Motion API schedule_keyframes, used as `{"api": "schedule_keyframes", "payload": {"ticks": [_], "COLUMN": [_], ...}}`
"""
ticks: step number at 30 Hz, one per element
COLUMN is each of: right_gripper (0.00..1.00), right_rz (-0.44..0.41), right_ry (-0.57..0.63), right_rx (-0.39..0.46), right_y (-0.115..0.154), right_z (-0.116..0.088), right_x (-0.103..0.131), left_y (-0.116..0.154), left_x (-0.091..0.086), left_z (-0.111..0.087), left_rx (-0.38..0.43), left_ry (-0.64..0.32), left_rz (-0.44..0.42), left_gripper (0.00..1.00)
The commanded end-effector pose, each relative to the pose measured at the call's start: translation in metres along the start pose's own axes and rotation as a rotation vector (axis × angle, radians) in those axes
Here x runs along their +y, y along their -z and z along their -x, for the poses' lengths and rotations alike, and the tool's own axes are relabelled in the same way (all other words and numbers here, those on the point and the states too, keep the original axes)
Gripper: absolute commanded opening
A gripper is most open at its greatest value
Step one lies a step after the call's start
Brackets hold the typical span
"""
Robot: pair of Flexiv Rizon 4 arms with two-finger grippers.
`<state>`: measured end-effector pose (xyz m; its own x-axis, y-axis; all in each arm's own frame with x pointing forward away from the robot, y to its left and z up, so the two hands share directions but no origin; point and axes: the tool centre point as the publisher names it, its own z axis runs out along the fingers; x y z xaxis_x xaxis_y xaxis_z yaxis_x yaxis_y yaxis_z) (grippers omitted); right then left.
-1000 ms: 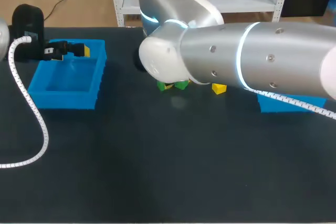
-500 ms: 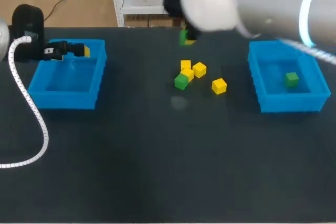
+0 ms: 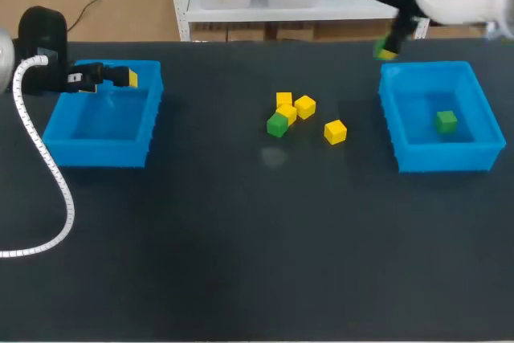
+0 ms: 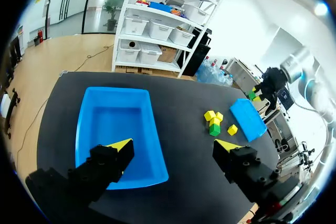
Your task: Put the green cubes in the right bin and the yellow cubes in the left bin.
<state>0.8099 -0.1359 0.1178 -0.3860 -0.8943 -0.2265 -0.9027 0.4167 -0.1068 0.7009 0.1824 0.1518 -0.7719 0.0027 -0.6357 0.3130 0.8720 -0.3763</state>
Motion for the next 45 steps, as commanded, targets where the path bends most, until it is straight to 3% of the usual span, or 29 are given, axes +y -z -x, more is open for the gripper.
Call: {"api": "schedule_keyframes", "payload": {"ticks": [1,4,7,8,9,14,17,24,31,39,45], "right_gripper": [0.0,0.0,0.01,0.47,1.0,1.0,1.0,1.0,1.0,1.0,1.0], "right_rz": [-0.221,-0.21,-0.202,-0.203,-0.206,-0.222,-0.233,-0.237,-0.206,-0.14,-0.089], "right_ry": [-0.193,-0.242,-0.234,-0.234,-0.228,-0.195,-0.118,0.191,0.57,1.059,1.271], "right_rx": [-0.086,-0.043,-0.013,-0.01,-0.007,-0.033,-0.048,-0.04,0.008,0.225,0.359], "right_y": [-0.012,-0.02,-0.024,-0.024,-0.023,-0.013,-0.002,0.013,0.008,-0.018,-0.039], "right_z": [-0.069,-0.09,-0.096,-0.095,-0.094,-0.08,-0.061,0.006,0.071,0.11,0.121], "right_x": [-0.007,-0.011,-0.007,-0.004,-0.002,-0.001,0.003,0.025,0.067,0.113,0.128], "left_y": [0.0,0.0,0.0,0.0,0.0,0.0,0.0,0.0,0.0,0.0,0.0], "left_x": [0.002,0.002,0.002,0.002,0.002,0.002,0.002,0.002,0.002,0.002,0.002], "left_z": [-0.002,-0.002,-0.002,-0.002,-0.002,-0.002,-0.002,-0.002,-0.002,-0.002,-0.002], "left_rx": [-0.007,-0.007,-0.007,-0.007,-0.007,-0.007,-0.007,-0.007,-0.007,-0.007,-0.007], "left_ry": [-0.002,-0.002,-0.002,-0.002,-0.002,-0.002,-0.002,-0.002,-0.002,-0.002,-0.002], "left_rz": [-0.011,-0.011,-0.011,-0.011,-0.011,-0.011,-0.011,-0.011,-0.011,-0.011,-0.011], "left_gripper": [1.0,1.0,1.0,1.0,1.0,1.0,1.0,1.0,1.0,1.0,1.0]}}
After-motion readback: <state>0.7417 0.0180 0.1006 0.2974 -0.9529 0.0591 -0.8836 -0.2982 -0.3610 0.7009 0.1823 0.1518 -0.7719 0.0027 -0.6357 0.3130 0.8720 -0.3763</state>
